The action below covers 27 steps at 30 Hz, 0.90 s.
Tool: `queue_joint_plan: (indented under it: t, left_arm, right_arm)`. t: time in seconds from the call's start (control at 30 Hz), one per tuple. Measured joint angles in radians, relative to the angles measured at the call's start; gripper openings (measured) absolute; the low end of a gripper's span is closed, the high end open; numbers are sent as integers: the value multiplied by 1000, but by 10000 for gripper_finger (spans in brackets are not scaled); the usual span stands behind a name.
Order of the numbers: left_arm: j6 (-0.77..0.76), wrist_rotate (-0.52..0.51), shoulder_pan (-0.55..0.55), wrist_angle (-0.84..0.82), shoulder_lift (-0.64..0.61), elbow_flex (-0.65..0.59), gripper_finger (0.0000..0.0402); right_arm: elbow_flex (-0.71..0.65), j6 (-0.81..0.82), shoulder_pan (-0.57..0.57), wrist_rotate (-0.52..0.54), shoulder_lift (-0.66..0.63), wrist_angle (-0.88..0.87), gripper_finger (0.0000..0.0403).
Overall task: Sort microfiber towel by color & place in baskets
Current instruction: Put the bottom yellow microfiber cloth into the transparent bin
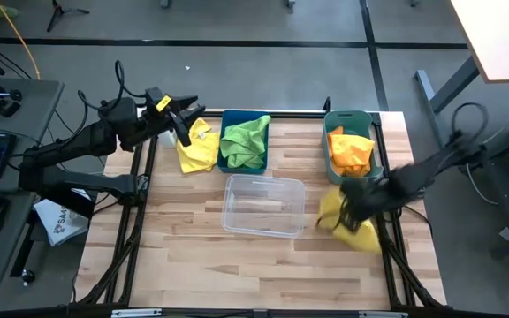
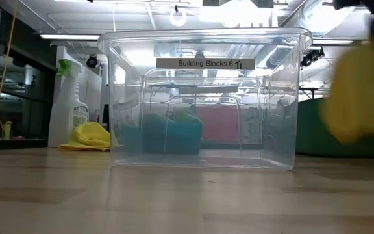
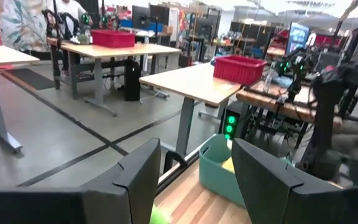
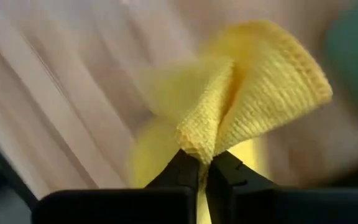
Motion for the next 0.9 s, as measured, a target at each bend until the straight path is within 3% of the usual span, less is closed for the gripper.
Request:
queue_joint_plan:
  t: [0.17, 0.27, 0.4, 0.53, 0.9]
  left_arm:
    - [0, 0, 0, 30, 0, 0, 186]
    - [-3, 0, 0, 30, 0, 0, 186]
    - [-18, -1, 0, 35, 0, 0, 186]
    - [-19, -2, 0, 82, 0, 0, 186]
    - [29, 9, 0, 119, 0, 0, 186]
  right_arm:
    - [128, -82, -126, 379, -185, 134, 2]
    - [155, -293, -198, 435, -215, 336, 1]
    - [134, -535, -281, 340, -166, 651, 1]
    - [113, -643, -332, 170, -43, 879, 1]
    - [113, -527, -337, -88, 269, 1124, 0]
